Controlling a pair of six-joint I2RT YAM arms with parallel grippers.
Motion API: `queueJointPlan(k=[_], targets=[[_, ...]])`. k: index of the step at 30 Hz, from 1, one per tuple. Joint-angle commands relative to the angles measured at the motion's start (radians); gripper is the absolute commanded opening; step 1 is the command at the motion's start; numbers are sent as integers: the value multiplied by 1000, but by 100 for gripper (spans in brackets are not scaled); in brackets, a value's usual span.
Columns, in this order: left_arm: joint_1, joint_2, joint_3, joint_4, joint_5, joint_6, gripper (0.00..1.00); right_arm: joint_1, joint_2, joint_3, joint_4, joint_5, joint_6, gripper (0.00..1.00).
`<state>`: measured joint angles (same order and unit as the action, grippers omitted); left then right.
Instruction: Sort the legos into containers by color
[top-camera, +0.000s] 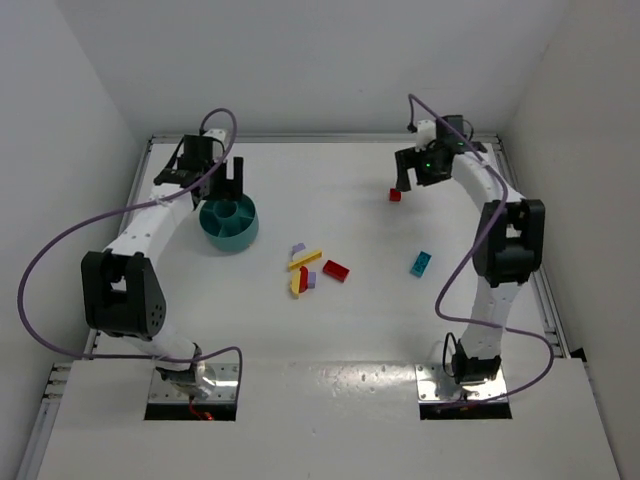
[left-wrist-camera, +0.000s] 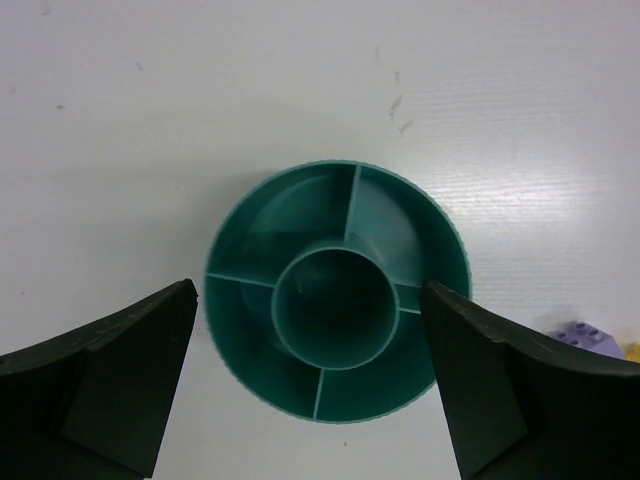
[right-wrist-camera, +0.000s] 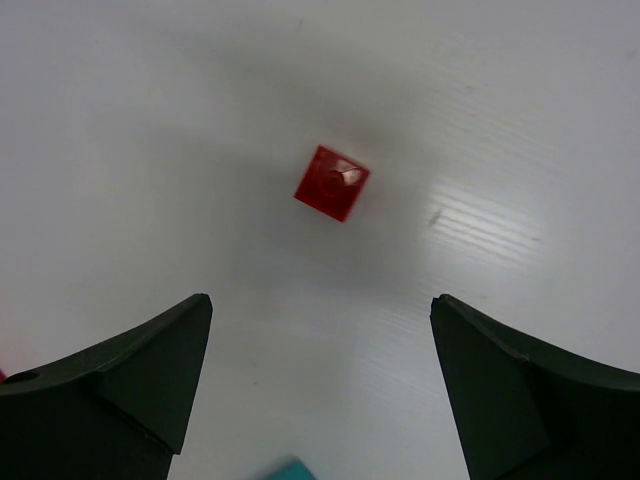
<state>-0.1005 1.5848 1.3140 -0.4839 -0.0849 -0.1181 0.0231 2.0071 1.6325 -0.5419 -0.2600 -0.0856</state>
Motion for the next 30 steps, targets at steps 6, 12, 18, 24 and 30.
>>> queueJointPlan(k=[6,12,18,24,30], targets=[[68,-100,28,-51,-150,-68,100,110,146,67,43,205,193,92],[100,-140,-25,-51,-159,-68,100,120,215,99,74,303,225,92],[111,-151,-36,-51,-159,-68,100,120,280,135,85,291,247,75],[120,-120,-36,-51,-159,-68,100,120,315,179,112,281,247,59],[120,-91,-27,-51,-168,-68,100,120,337,190,112,260,216,42]])
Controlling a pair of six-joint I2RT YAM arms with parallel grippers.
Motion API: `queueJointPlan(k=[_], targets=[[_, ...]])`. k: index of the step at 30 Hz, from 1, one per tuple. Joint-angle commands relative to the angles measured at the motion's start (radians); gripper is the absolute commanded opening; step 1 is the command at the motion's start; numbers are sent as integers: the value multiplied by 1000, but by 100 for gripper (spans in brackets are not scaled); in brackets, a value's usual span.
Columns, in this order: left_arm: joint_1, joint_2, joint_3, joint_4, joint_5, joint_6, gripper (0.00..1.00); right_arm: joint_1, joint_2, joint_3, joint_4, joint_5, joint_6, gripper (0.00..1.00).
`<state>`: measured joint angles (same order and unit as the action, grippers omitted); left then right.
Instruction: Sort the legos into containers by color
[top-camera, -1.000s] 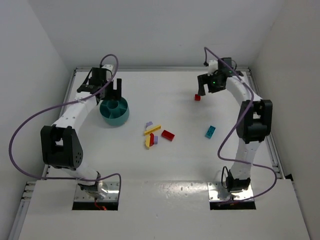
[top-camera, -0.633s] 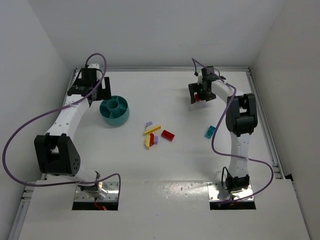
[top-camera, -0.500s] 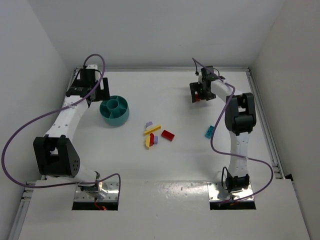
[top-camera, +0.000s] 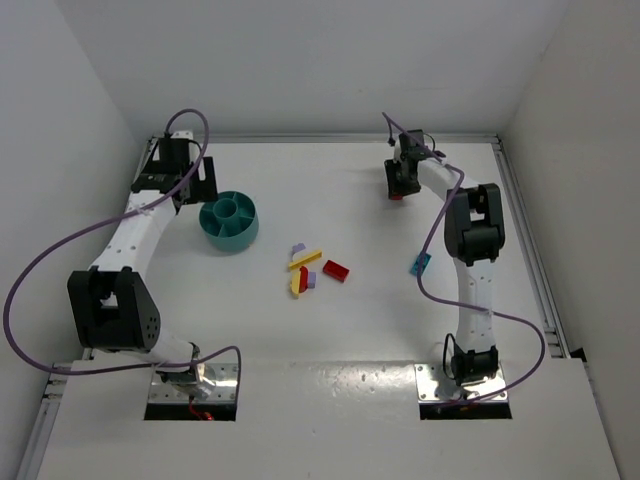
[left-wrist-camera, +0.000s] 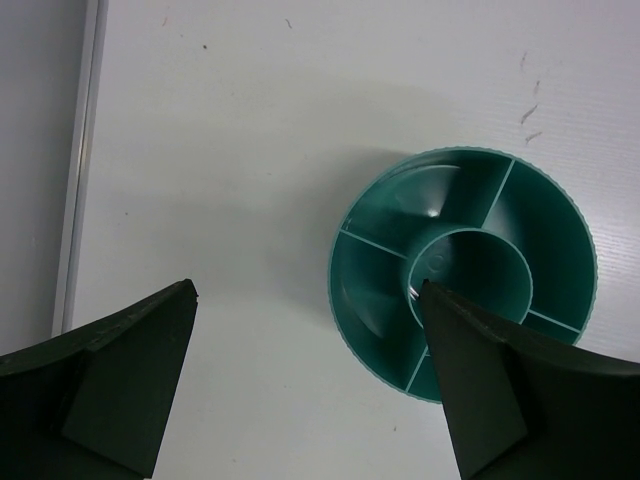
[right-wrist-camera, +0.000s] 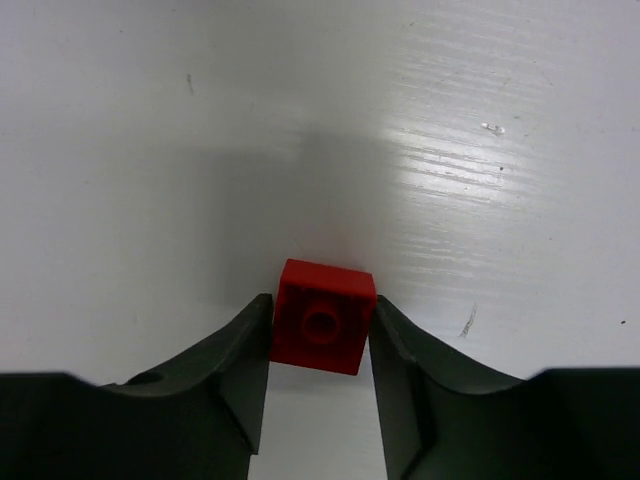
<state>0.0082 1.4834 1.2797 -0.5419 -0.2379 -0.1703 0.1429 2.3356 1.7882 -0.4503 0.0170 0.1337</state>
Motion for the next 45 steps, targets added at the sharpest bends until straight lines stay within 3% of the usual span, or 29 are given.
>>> queueJointPlan(k=[1,2,5,7,10,13,18,22,31,45], targets=[[12,21,16,7,-15,-15,100,0,-2,34,21,-32,-32,38],[12,21,17,7,-15,-3,100,0,-15,34,21,-84,-46,30],[21,31,17,7,28,23,100,24,-85,34,-8,-279,-120,19],[21,31,27,7,63,52,100,43,-134,34,-21,-470,-150,17],[54,31,27,7,280,104,100,142,-246,-4,-34,-653,-253,12],[67,31,27,-16,408,124,100,227,-311,16,-105,-750,-394,11],[99,21,15,-26,538,134,100,383,-341,16,-114,-810,-551,9],[128,3,6,-26,583,134,100,443,-276,124,-128,-845,-609,10],[177,-27,-14,-35,592,143,100,521,-56,362,-41,-836,-557,10],[251,-68,-63,-35,548,124,100,570,88,427,240,-755,-396,10]])
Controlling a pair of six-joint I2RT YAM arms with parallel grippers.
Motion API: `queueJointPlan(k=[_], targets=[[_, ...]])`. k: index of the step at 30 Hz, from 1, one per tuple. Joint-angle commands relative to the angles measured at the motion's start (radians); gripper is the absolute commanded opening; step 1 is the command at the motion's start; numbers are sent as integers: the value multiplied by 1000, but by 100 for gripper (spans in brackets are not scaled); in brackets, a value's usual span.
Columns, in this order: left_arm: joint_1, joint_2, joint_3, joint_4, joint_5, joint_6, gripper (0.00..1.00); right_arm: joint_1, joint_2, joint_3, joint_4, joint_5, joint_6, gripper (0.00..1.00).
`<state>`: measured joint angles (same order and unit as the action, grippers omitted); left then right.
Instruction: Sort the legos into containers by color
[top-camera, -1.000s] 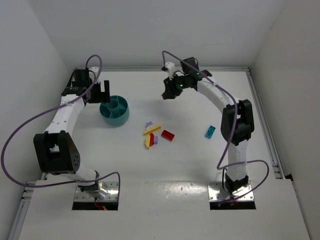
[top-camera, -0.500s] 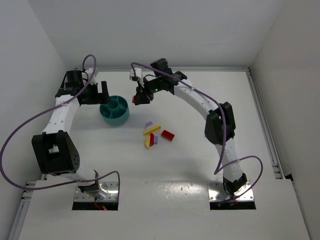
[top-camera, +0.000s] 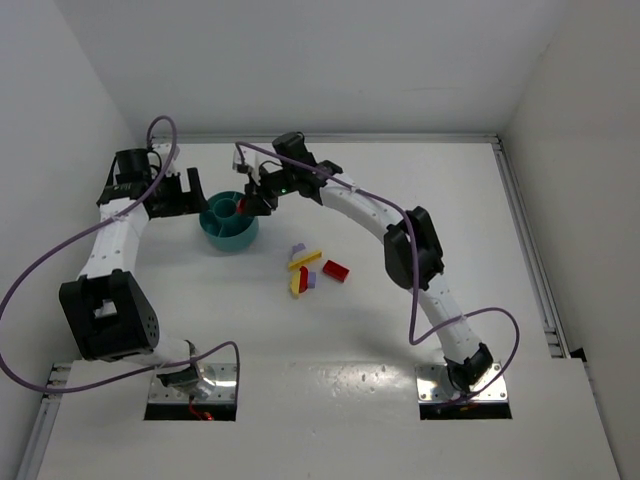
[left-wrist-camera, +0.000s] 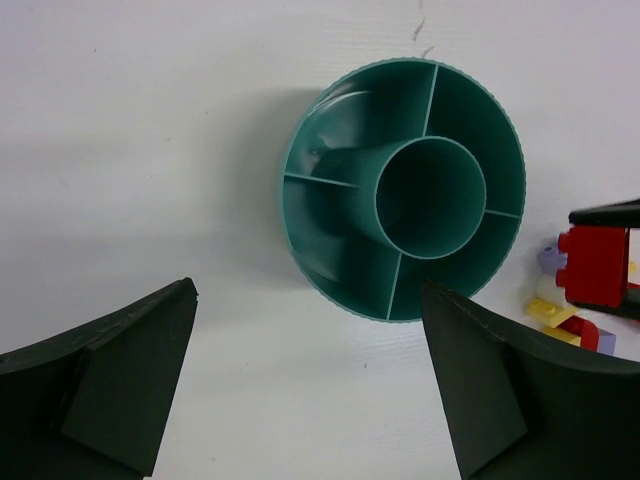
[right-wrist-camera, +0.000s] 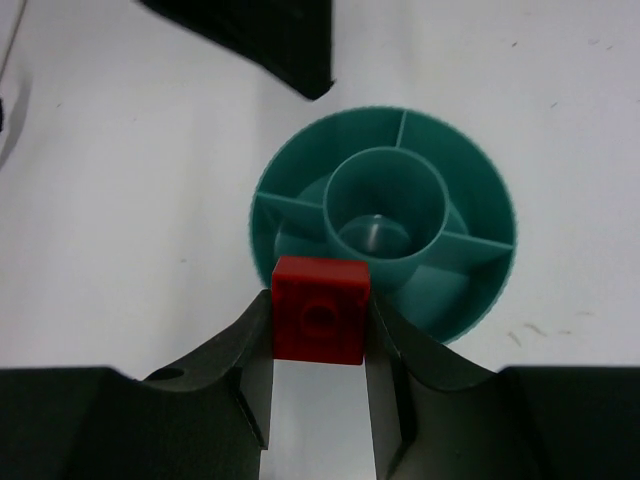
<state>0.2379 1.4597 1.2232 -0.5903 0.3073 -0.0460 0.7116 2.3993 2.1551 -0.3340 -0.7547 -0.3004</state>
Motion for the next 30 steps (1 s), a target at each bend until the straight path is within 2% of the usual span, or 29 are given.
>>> queueJointPlan(k=[1,6,9,12,13,16,21,23,26,27,29,30], targets=[[21,-53,-7,14,3,0,100,2,24,72,133,31,38,12],[31,-53,-16,14,3,0,100,2,57,81,158,74,47,30],[40,-44,-16,14,3,0,100,2,66,91,168,84,47,36],[40,-33,-7,14,12,0,100,2,75,91,178,84,58,46],[40,-24,-7,14,12,0,100,2,75,91,190,84,67,54],[40,-15,4,24,24,0,100,2,75,91,216,94,104,64],[40,-4,13,44,70,0,100,-21,23,100,234,138,196,66],[31,-4,4,69,79,0,100,-69,-18,78,218,188,297,60],[-35,-28,-7,118,56,0,100,-184,-133,-6,83,288,420,55],[-54,-42,-17,147,41,0,100,-220,-167,-83,-27,308,441,55],[-124,-56,-30,171,-29,0,100,-338,-303,-205,-118,360,466,52],[-149,-65,-40,193,-57,0,100,-380,-357,-354,-184,432,466,52]])
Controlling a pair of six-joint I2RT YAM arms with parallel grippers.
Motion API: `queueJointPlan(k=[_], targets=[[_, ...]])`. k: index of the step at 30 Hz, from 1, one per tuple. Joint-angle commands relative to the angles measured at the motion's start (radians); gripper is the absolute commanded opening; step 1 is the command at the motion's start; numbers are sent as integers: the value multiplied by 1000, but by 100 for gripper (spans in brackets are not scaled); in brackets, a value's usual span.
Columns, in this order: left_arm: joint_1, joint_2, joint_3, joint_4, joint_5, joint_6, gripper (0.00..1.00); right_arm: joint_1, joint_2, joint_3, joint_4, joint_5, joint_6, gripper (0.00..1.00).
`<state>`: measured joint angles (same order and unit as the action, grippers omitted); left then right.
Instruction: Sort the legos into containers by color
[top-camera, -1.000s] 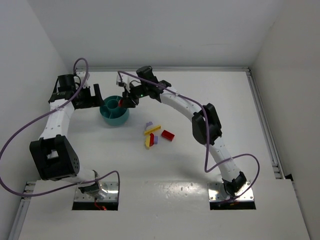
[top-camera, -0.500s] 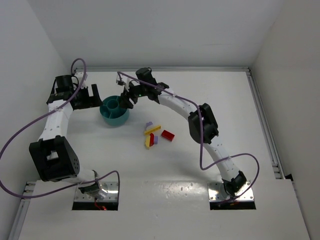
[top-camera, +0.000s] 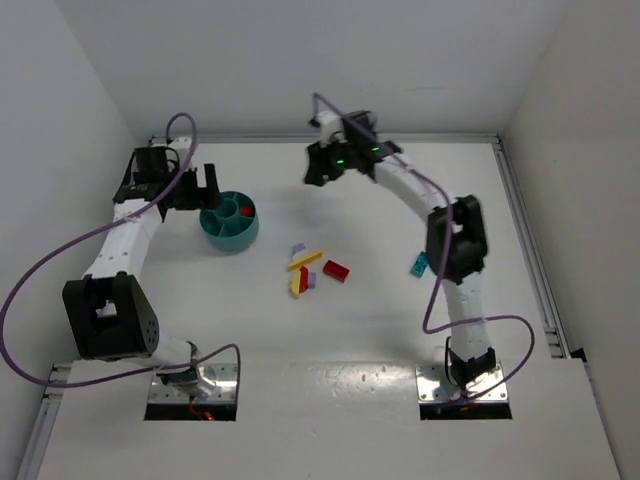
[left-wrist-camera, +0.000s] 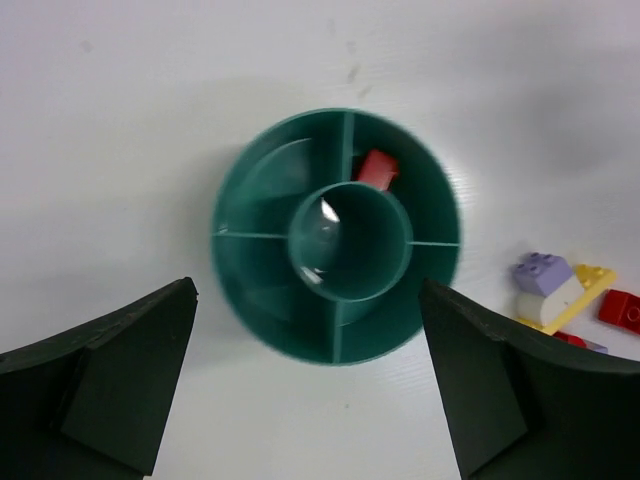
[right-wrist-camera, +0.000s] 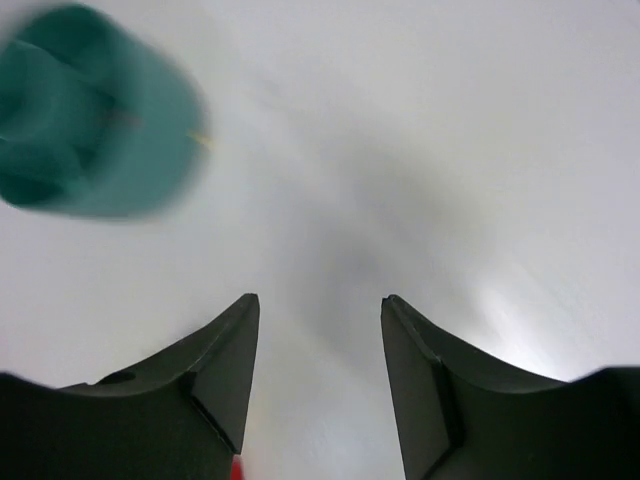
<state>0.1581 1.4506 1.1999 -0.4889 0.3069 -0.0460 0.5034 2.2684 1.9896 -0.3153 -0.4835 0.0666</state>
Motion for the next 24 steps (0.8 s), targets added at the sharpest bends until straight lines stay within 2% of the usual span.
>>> queueJointPlan(k=[1,2,3,4,7,11,13,17,24], targets=[[-119,-56,-17,101,-104,0,100,-246,-275,-259,-238,202,99,52],[-141,-56,-31,101,-124,0,100,-279,-321,-322,-273,238,72,52],[-163,-56,-40,113,-146,0,100,-310,-401,-430,-310,284,62,57],[-182,-56,-40,128,-161,-9,100,-336,-435,-477,-380,301,62,58],[-241,-56,-60,153,-192,-28,100,-382,-535,-633,-474,322,119,59],[-281,-36,-51,153,-212,-37,100,-407,-693,-869,-430,226,209,60],[-281,-27,-39,153,-223,-37,100,-407,-721,-949,-394,203,284,61],[-281,-18,-30,153,-242,-48,100,-407,-722,-1006,-366,256,383,64],[-281,-58,-39,153,-276,-57,100,-446,-621,-983,-366,338,461,64]])
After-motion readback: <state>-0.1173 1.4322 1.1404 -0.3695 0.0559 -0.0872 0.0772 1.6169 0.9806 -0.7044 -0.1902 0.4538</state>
